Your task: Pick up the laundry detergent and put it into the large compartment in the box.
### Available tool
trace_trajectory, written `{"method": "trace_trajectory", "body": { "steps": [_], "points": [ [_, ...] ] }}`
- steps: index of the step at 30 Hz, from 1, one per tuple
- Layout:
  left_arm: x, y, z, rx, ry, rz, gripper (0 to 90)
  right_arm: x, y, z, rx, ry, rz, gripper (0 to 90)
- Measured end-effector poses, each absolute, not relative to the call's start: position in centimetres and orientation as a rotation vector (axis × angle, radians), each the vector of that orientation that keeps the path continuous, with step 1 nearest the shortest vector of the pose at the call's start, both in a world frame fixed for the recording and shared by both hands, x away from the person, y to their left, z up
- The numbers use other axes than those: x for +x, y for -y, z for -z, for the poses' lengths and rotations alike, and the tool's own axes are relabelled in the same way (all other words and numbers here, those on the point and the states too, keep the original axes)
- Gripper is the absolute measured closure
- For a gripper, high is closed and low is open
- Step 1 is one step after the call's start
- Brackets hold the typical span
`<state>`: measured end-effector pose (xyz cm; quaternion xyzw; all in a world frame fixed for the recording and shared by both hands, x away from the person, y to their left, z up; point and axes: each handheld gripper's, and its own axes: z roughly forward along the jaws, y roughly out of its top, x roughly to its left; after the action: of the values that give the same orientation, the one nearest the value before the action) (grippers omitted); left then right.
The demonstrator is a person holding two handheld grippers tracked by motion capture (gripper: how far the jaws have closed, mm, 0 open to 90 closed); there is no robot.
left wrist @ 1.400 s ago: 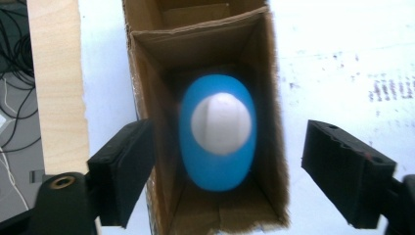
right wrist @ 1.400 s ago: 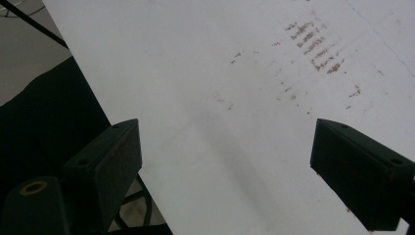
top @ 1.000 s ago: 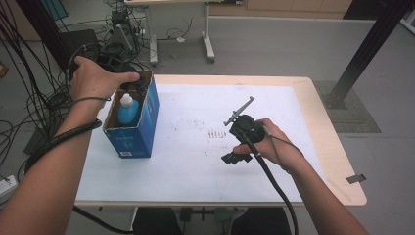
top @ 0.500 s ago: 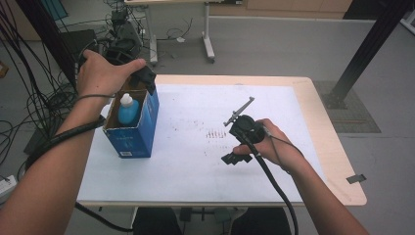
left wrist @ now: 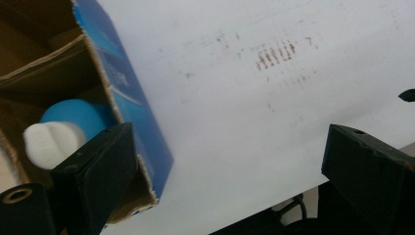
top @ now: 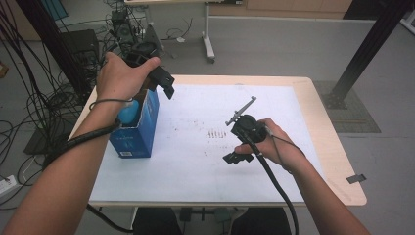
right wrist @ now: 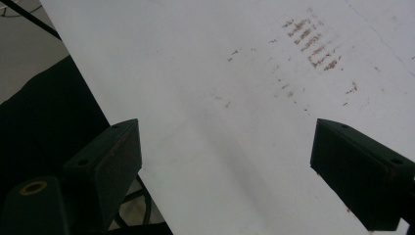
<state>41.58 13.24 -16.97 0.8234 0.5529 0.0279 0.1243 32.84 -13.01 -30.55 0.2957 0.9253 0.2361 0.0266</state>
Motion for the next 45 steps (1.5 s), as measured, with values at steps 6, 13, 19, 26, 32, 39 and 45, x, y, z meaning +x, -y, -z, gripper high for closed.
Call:
{"method": "trace_trajectory", "body": {
  "steps": [6,13,19,26,32,39,45],
  "points": [
    [41.7,-11.6,18.1,2.419,-1.56,-0.023,6.5,32.9,13.1,30.5,0.916,-2.858,-0.726,11.2],
    [42.0,-9.9,20.1,2.432,-1.527,0.022,6.5,32.9,13.1,30.5,0.926,-2.859,-0.728,11.2],
    [42.0,-8.7,22.2,2.454,-1.509,0.049,6.6,32.8,13.2,30.5,0.928,-2.858,-0.725,11.2],
    [41.7,-7.7,24.4,2.48,-1.502,0.079,6.6,32.7,13.2,30.4,0.939,-2.854,-0.727,11.2],
    [41.5,-7.2,26.2,2.486,-1.501,0.105,6.6,32.7,13.2,30.2,0.93,-2.855,-0.729,11.2],
    [41.2,-6.8,28.3,2.484,-1.496,0.13,6.6,32.6,13.0,30.2,0.92,-2.855,-0.73,11.2],
    [41.1,-6.6,29.5,2.482,-1.5,0.148,6.6,32.6,12.8,30.4,0.917,-2.862,-0.724,11.2]
  ]
}}
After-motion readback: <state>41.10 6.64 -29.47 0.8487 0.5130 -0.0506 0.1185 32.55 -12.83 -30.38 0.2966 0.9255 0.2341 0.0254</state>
